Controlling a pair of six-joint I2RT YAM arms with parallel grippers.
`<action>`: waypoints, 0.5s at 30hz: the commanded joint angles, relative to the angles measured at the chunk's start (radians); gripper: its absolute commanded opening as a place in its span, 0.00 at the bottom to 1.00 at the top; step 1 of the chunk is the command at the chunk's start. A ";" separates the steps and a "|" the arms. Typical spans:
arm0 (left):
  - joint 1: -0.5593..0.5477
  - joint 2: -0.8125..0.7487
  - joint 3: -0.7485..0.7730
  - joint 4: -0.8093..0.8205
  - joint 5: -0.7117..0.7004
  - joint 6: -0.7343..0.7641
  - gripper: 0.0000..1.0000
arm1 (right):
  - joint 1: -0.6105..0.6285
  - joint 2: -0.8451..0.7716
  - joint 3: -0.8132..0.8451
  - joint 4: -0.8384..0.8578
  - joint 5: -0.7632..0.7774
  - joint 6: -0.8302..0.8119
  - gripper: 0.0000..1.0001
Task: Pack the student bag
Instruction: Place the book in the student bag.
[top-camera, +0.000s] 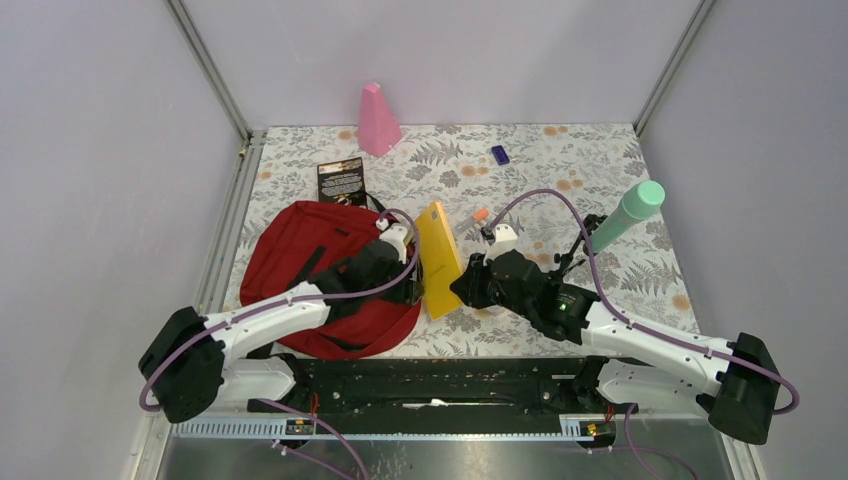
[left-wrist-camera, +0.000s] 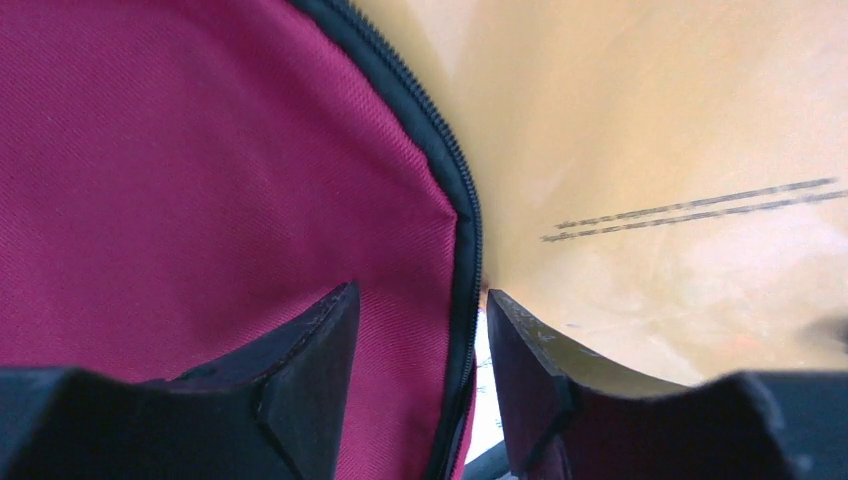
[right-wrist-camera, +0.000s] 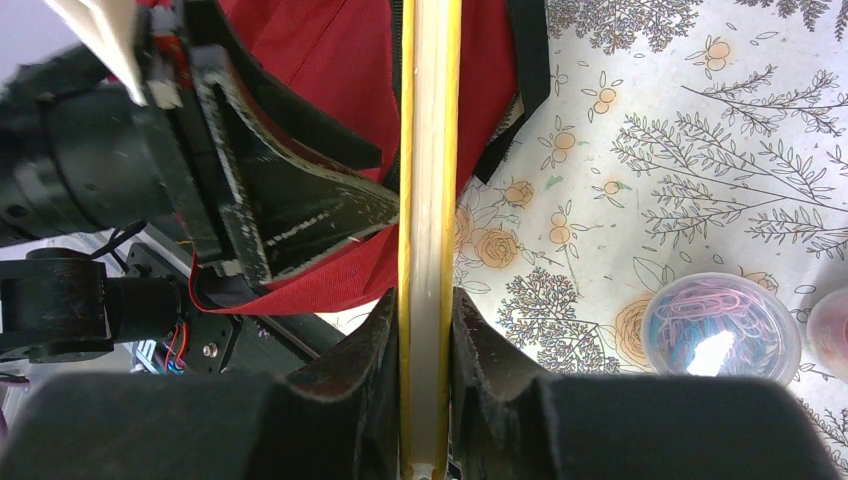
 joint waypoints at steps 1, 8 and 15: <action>-0.034 0.047 0.060 -0.011 -0.096 0.021 0.52 | -0.006 -0.012 0.068 0.101 0.018 0.015 0.00; -0.039 0.045 0.080 -0.024 -0.174 -0.012 0.42 | -0.006 -0.010 0.070 0.101 0.019 0.014 0.00; -0.039 0.081 0.120 -0.015 -0.175 -0.020 0.36 | -0.006 0.007 0.076 0.098 0.008 0.011 0.00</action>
